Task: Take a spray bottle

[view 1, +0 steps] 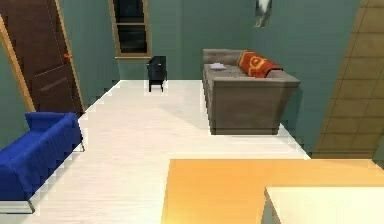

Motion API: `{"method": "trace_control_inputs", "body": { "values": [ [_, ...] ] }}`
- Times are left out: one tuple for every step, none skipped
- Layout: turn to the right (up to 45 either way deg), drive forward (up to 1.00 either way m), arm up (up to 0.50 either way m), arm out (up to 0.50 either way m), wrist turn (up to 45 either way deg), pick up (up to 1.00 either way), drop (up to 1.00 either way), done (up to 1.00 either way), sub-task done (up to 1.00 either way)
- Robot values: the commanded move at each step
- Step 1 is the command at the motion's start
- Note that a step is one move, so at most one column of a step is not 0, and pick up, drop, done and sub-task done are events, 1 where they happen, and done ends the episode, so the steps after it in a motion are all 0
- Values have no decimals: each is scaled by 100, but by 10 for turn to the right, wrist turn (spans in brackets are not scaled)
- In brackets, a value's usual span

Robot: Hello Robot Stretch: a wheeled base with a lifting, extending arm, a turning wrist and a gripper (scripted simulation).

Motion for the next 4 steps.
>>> {"method": "trace_control_inputs", "body": {
  "values": [
    [0, 0, 0, 0, 450, 0, 0, 0, 0],
    [0, 0, 0, 0, 450, 0, 0, 0, 0],
    [0, 0, 0, 0, 450, 0, 0, 0, 0],
    [0, 0, 0, 0, 180, 0, 0, 0, 0]
  ]
}}
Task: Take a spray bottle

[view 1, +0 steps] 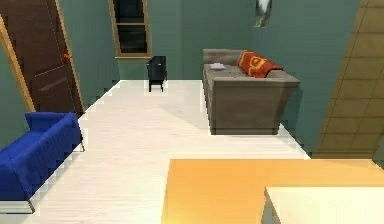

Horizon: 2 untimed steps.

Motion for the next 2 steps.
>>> {"method": "trace_control_inputs", "body": {
  "values": [
    [0, 0, 0, 0, 0, 100, 0, 0, 0],
    [0, 0, 0, 0, 0, 0, 0, 100, 0]
  ]
}}
